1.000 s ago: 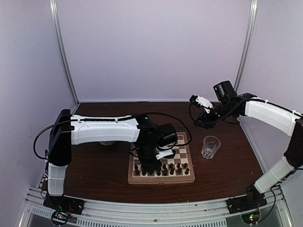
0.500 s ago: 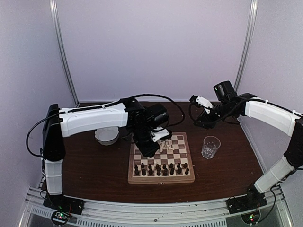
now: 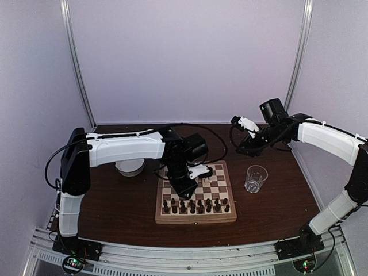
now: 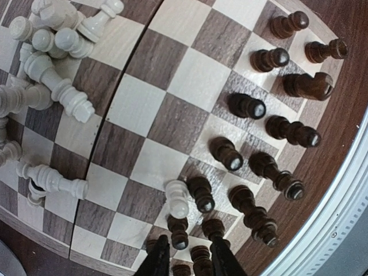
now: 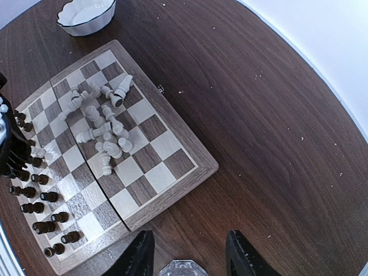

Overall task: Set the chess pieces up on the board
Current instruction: Move the rook on the chessboard.

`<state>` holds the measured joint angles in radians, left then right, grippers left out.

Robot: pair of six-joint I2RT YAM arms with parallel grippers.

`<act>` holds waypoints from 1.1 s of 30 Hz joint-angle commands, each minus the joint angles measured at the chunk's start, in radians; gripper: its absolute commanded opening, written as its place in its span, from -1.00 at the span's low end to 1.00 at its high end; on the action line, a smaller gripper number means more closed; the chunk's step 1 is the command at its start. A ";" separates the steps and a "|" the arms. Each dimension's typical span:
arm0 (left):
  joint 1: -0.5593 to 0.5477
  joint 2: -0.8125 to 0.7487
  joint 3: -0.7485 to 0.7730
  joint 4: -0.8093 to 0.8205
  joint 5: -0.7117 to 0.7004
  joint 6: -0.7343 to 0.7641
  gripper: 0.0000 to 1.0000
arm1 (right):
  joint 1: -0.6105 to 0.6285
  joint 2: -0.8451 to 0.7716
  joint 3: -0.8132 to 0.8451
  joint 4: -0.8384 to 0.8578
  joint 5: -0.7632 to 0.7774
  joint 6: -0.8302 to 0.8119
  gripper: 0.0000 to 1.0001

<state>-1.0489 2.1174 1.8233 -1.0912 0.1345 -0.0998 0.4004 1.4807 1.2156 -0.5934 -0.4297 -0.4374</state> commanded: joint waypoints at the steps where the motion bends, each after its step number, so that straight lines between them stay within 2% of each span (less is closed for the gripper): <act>1: 0.025 0.016 0.021 0.033 0.041 0.025 -0.48 | -0.011 -0.001 -0.016 0.014 -0.001 0.011 -0.11; 33: 0.044 0.091 0.050 0.054 0.063 0.031 -0.69 | -0.021 0.021 -0.018 0.018 -0.009 0.009 -0.11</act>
<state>-1.0142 2.1822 1.8442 -1.0622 0.1696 -0.0795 0.3859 1.4944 1.2079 -0.5896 -0.4297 -0.4377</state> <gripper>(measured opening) 0.155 0.447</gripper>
